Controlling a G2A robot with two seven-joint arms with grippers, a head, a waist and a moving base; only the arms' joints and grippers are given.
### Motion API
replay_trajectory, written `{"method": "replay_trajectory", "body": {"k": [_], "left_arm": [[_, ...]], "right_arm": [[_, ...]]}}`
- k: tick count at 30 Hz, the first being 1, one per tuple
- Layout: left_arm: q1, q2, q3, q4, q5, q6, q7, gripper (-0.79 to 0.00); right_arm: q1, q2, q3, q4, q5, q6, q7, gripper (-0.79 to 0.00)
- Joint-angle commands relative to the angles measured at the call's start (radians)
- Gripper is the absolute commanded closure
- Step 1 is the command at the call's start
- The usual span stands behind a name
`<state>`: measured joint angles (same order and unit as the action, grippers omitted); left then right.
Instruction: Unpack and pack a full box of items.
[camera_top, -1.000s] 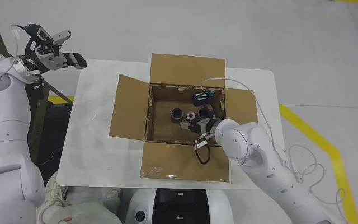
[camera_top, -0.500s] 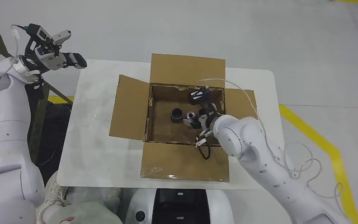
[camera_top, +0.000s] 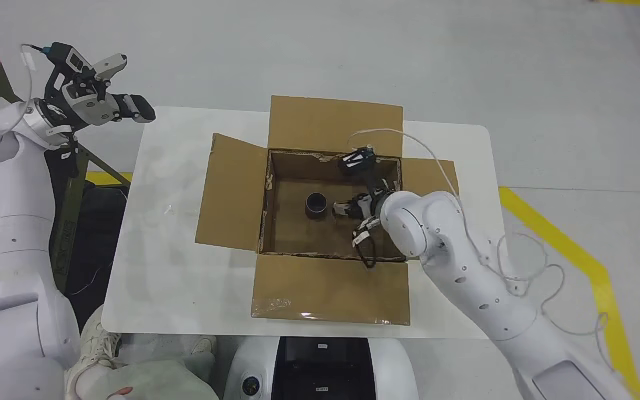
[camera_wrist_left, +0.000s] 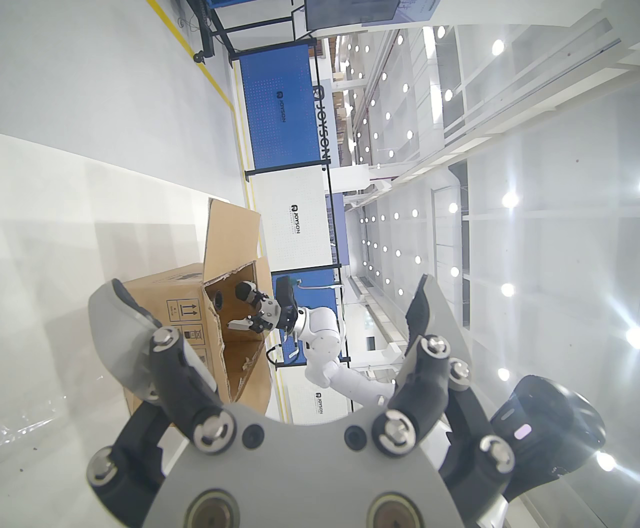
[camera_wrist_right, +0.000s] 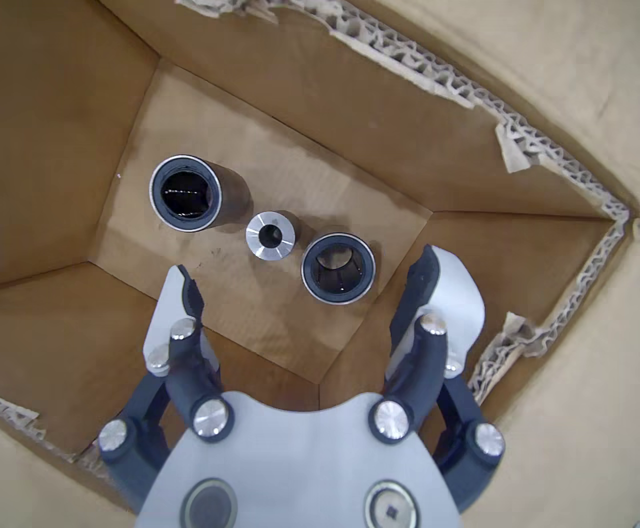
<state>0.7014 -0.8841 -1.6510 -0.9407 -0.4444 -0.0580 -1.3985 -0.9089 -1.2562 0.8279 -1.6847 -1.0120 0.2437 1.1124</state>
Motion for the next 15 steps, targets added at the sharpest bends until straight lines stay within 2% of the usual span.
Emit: {"method": "replay_trajectory", "body": {"k": [1, 3, 7, 10, 15], "left_arm": [[0.0, 0.0, 0.0, 0.0, 0.0, 0.0, 0.0, -0.785], [0.0, 0.0, 0.0, 0.0, 0.0, 0.0, 0.0, -0.785], [0.0, 0.0, 0.0, 0.0, 0.0, 0.0, 0.0, -0.785], [0.0, 0.0, 0.0, 0.0, 0.0, 0.0, 0.0, -0.785], [0.0, 0.0, 0.0, 0.0, 0.0, 0.0, 0.0, -0.785]], "right_arm": [[0.006, -0.004, -0.001, 0.016, 0.005, 0.005, 0.0, -0.61], [0.012, -0.008, -0.003, 0.031, 0.008, 0.011, -0.001, -0.557], [0.021, -0.016, -0.012, 0.053, -0.012, 0.031, 0.003, -0.603], [0.024, -0.022, -0.022, 0.063, -0.032, 0.054, 0.007, -0.573], [0.029, -0.033, -0.033, 0.081, -0.059, 0.091, 0.016, -0.591]]}}
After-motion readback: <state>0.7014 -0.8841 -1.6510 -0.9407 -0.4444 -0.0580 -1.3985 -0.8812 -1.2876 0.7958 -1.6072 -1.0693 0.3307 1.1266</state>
